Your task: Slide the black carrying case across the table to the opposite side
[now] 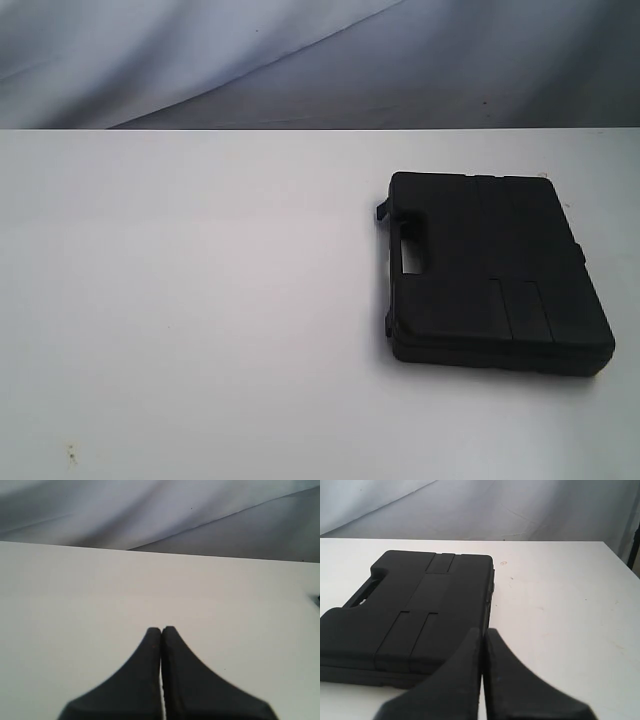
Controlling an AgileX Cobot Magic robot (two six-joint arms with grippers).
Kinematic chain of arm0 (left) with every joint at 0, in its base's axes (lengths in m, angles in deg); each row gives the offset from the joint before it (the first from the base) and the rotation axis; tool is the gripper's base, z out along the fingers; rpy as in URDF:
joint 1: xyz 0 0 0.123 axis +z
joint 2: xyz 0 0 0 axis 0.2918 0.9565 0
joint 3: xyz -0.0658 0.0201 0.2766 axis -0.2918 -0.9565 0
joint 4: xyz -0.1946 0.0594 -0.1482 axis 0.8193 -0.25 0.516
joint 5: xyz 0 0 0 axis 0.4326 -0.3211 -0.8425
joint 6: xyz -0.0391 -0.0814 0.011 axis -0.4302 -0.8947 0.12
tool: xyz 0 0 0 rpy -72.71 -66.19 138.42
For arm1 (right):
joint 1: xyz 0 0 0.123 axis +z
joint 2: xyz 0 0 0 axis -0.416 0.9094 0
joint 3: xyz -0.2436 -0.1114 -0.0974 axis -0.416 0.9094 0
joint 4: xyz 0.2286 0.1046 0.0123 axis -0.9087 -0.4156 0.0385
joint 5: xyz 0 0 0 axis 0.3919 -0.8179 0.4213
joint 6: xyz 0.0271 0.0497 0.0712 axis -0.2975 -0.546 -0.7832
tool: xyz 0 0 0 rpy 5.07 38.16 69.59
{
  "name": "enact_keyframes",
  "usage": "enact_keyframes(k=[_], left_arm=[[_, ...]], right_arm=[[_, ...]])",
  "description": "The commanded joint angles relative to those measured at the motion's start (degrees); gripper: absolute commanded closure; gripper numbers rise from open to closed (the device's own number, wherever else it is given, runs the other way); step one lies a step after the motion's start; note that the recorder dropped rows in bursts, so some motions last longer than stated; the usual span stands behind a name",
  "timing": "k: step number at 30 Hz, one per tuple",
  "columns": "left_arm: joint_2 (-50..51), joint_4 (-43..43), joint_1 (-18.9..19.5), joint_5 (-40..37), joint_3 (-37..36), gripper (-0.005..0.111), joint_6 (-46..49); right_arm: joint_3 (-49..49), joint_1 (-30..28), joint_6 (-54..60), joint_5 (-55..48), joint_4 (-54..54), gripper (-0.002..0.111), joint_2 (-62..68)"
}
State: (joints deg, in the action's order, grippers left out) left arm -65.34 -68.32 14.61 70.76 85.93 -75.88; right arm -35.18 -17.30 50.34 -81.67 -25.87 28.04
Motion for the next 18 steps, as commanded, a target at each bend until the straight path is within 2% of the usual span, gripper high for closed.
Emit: enact_keyframes(k=[1, 10, 18], left_arm=[[-0.2, 0.0, 0.2, 0.2, -0.2, 0.107, -0.1], [-0.2, 0.0, 0.2, 0.2, -0.2, 0.107, -0.1], [-0.2, 0.0, 0.2, 0.2, -0.2, 0.107, -0.1]], right_arm=[[0.2, -0.5, 0.2, 0.4, 1.4, 0.108, -0.3], [0.2, -0.5, 0.5, 0.9, 2.0, 0.108, -0.3], [0.2, -0.5, 0.2, 12.2, 5.1, 0.108, -0.3]])
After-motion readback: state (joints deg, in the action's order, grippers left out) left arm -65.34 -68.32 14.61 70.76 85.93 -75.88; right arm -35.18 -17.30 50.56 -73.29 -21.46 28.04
